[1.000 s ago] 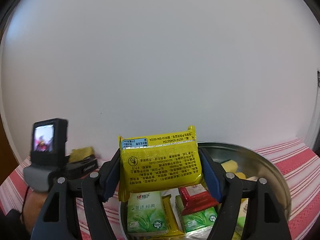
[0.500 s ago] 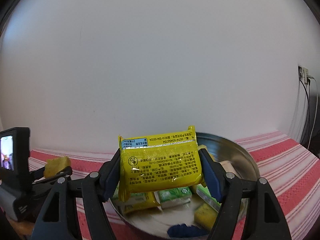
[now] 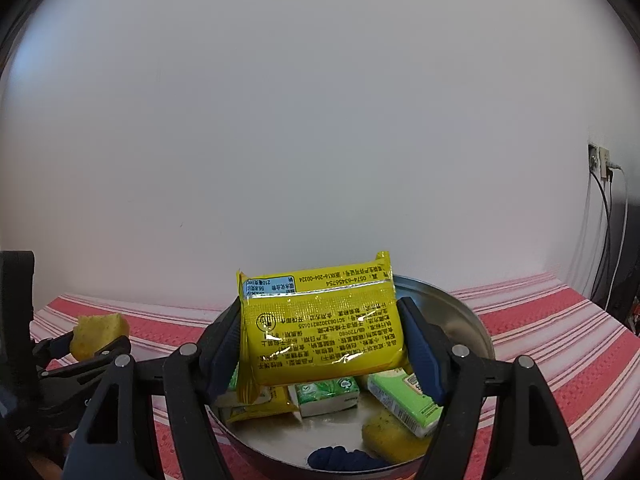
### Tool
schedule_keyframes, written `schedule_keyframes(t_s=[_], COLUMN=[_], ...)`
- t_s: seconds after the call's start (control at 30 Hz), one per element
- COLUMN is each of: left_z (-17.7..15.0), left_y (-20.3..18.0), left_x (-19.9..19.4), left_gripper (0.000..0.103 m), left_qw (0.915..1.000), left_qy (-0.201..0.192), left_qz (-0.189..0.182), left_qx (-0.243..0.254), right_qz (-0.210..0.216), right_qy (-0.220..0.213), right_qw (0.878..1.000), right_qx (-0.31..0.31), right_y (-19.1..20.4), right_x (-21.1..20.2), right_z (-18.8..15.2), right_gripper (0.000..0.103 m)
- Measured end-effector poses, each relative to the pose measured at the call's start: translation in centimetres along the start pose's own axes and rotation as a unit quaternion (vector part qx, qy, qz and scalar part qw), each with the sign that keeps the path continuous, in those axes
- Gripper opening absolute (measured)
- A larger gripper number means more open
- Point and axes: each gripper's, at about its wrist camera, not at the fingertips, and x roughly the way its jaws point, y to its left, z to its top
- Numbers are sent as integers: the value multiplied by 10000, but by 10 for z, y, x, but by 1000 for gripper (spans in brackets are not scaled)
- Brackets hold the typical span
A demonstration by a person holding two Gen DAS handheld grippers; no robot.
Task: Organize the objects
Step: 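Carry the yellow sponge and snack pack over the tin and release both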
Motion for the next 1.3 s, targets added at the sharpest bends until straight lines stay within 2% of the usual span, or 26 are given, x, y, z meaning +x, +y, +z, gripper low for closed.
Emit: schedule_keyframes(t_s=[0.2,0.4,0.57,0.8,0.87,0.97,1.03,1.2,1.3], left_z=[0,1,-1,-12,-12,-12,-11,-4,-5], left_y=[0,2,8,3,1,4,5,4,1], left_x=[-6,-8,-11,-11,-10,-8,-13,-36,-42], left_gripper=[65,65,65,65,65,65,65,65,65], left_qw=[9999,9998,9998,9999,9999,9997,9997,9988,9966], left_qy=[-83,5,-4,5,24,96,72,-312,-328], left_qz=[-87,-188,-184,-66,-95,-215,-215,-380,-734], left_qx=[23,-41,-86,144,124,41,-28,-73,-166], right_qz=[-60,-61,-30,441,424,223,108,-238,-443], right_qy=[-119,30,-108,-162,-27,66,-55,-451,-456], right_qw=[9999,10000,9998,9979,9989,9996,9998,9978,9969], right_qx=[-86,-44,-168,-441,-216,-146,-131,-425,-468], right_y=[7,11,6,4,0,-1,-5,-1,-3], right_x=[-5,-7,-8,-22,-22,-20,-23,-36,-36], right_z=[1,-1,-5,-17,-20,-23,-21,-17,-19], right_gripper=[75,75,75,75,75,75,75,75,75])
